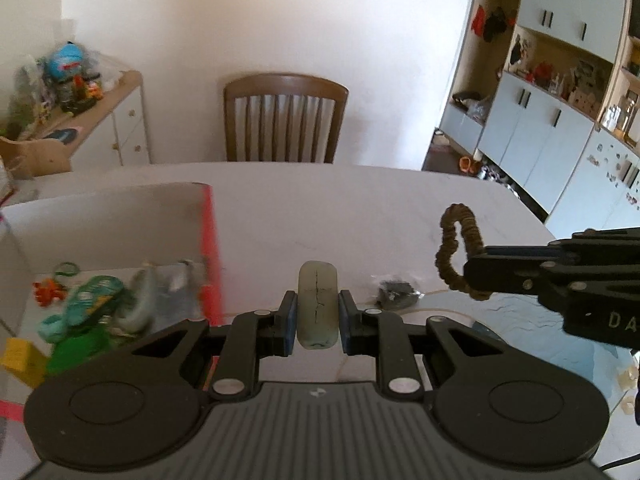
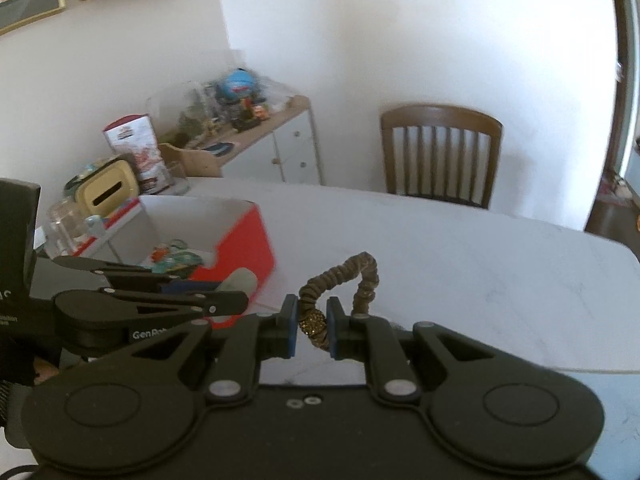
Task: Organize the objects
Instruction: 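Carry the brown cord and pale green bar over the red box with both tools, then lower and open both tools to release the cord and bar into the box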
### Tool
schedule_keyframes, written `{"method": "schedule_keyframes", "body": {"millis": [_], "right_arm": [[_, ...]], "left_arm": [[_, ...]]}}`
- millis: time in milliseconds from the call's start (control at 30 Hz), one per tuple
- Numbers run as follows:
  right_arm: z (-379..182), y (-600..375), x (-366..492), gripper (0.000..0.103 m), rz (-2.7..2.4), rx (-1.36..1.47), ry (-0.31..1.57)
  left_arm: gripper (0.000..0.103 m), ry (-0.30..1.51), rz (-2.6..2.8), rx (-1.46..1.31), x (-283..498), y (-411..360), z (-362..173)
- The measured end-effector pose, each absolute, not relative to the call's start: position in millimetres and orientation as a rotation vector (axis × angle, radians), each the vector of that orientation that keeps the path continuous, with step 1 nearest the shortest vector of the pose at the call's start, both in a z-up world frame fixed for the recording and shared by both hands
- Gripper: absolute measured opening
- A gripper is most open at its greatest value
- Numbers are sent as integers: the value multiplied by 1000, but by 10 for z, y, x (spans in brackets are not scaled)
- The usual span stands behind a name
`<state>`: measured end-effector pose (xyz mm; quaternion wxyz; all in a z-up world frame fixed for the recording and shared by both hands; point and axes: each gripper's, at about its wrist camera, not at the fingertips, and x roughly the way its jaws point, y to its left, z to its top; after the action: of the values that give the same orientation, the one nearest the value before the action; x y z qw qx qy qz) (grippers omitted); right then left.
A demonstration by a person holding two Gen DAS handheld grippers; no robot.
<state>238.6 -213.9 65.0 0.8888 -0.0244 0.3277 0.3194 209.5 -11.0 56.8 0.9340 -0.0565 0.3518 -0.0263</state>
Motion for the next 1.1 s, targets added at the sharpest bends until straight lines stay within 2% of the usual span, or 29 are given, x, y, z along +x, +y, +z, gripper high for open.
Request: {"method": "schedule_keyframes", "body": {"millis": [567, 1100], "right_arm": [[783, -783, 2132, 13, 806, -143, 666], [524, 92, 2210, 13, 820, -293, 714]], "left_arm": [[20, 707, 69, -106, 1756, 1031, 772], [20, 785, 133, -84, 2094, 1731, 453]]}}
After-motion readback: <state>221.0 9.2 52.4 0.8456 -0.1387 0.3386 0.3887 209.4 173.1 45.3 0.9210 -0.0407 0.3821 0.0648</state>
